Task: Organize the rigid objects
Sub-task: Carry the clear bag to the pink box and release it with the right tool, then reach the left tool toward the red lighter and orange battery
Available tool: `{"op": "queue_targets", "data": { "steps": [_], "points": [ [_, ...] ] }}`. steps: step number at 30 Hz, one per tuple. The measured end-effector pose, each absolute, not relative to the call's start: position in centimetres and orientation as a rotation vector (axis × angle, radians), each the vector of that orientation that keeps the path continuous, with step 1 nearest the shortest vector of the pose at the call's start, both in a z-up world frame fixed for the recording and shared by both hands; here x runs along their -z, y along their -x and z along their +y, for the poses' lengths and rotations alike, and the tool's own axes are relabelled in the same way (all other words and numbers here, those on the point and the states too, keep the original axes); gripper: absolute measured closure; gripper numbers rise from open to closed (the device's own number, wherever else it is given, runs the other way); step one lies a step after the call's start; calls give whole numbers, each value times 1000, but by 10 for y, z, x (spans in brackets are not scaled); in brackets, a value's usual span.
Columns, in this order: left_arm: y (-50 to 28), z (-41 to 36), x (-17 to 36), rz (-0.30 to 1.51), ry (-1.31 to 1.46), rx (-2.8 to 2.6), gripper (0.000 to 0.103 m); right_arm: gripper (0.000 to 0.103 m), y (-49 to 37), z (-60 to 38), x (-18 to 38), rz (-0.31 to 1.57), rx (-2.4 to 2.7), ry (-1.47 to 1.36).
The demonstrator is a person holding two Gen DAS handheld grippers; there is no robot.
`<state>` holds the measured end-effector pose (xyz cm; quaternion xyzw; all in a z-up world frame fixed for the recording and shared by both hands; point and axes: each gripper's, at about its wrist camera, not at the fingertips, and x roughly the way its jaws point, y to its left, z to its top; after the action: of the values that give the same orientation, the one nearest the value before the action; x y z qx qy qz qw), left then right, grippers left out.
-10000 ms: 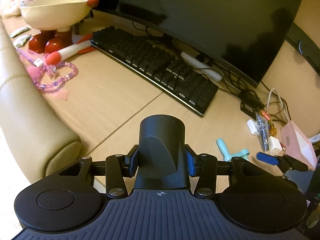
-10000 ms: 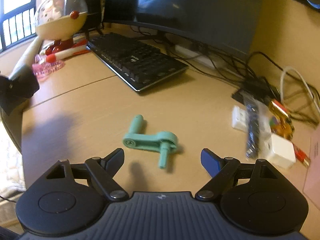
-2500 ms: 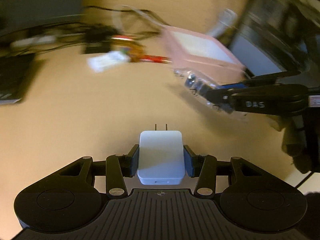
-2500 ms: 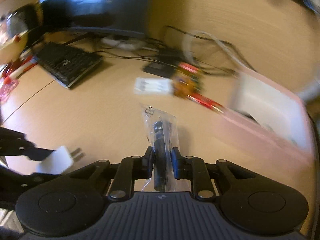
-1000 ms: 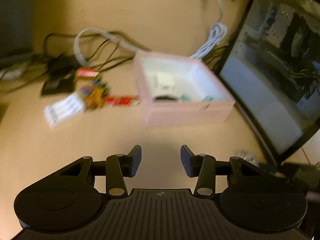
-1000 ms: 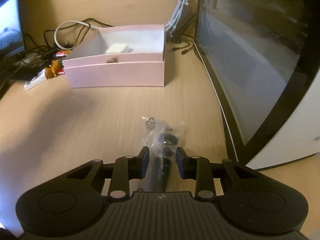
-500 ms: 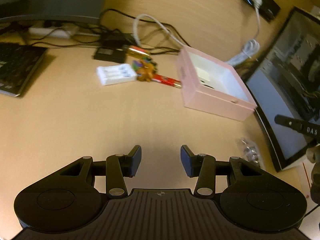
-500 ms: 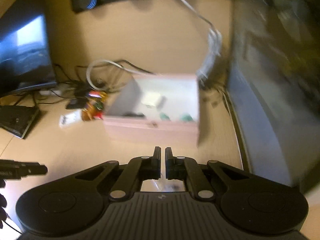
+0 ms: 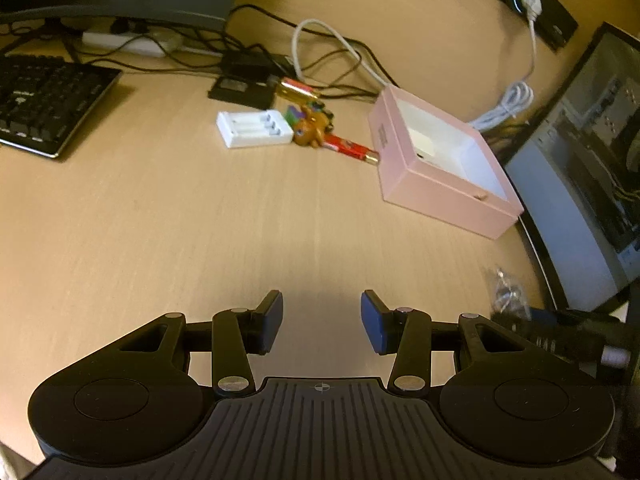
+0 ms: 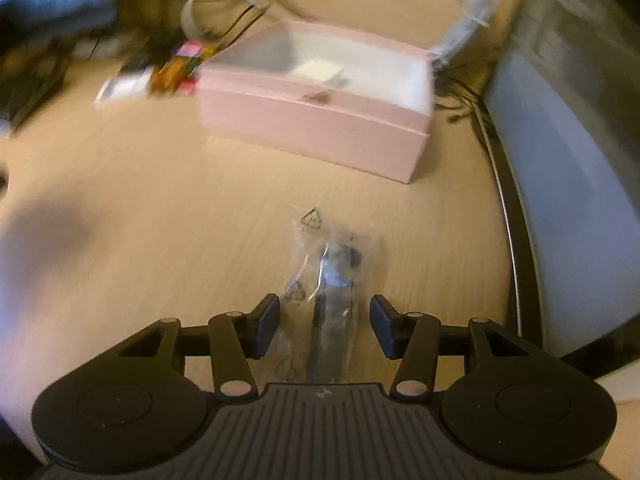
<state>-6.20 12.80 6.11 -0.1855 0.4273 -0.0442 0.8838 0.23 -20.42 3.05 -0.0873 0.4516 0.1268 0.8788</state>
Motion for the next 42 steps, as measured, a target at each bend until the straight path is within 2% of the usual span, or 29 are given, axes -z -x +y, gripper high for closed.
{"op": "queue_targets", "data": {
  "steps": [2, 3, 4, 10, 16, 17, 19, 23, 30, 32, 36, 42],
  "points": [
    [63, 127, -60, 895, 381, 90, 56, 64, -11, -212, -33, 970, -249, 86],
    [63, 127, -60, 895, 382, 87, 56, 78, -14, -213, -37, 973, -265, 65],
    [64, 128, -60, 897, 385, 81, 56, 82, -13, -213, -40, 971, -288, 54],
    [65, 135, -59, 896, 396, 47, 56, 82, -20, -199, -96, 806, -397, -6],
    [68, 144, -61, 895, 378, 18, 56, 81, -103, -177, -161, 593, -363, -11],
    [68, 146, -61, 899, 374, 9, 56, 80, -121, -177, -164, 597, -352, -20],
    [71, 152, -61, 910, 363, -18, 56, 65, -158, -181, -161, 631, -291, -40],
    [76, 170, -59, 930, 378, -62, 56, 64, -170, -193, -149, 622, -180, -45],
    [51, 170, -60, 907, 272, -24, 56, 62, -106, -197, -117, 642, -203, -17],
    [36, 162, -60, 890, 188, 0, 56, 58, -82, -196, -111, 625, -208, 4],
    [5, 157, -63, 847, 72, 21, 56, 37, -36, -189, -101, 577, -195, 47],
    [-38, 160, -67, 794, 34, 48, 56, 36, -7, -160, -66, 736, -257, 144]
  ]
}}
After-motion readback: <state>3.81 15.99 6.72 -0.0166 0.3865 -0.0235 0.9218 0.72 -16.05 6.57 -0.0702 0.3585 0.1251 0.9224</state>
